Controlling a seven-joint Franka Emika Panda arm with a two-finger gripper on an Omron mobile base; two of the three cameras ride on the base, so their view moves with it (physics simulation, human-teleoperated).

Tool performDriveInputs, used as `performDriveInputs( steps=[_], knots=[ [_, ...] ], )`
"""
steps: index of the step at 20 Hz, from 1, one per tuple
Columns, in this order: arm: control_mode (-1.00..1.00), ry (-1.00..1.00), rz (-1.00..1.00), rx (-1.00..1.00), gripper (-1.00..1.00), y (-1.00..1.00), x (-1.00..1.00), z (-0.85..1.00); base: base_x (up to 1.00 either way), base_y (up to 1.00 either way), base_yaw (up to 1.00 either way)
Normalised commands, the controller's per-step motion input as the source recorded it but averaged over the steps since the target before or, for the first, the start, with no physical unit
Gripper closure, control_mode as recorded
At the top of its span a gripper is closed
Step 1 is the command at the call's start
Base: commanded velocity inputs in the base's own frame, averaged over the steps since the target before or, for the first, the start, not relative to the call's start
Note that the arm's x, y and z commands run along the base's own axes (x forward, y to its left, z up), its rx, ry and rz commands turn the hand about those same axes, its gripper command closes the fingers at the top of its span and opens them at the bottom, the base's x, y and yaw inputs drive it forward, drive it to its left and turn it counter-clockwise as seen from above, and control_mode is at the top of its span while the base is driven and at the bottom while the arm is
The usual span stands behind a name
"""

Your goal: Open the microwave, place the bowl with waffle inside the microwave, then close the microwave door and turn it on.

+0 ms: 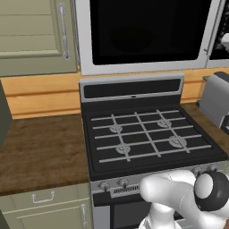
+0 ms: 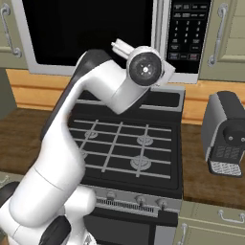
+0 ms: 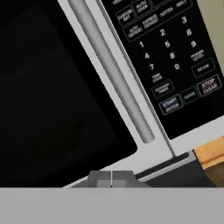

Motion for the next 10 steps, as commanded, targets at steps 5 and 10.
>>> performDriveInputs(
  steps=[5,10],
  knots=[
    [-1.0,0.17,0.0,0.62,1.0,-0.68,0.11,0.0,0.0,0.0,0.0],
    [-1.0,0.01,0.0,0.51,1.0,-0.52,0.01,-0.08,0.0,0.0,0.0]
  ],
)
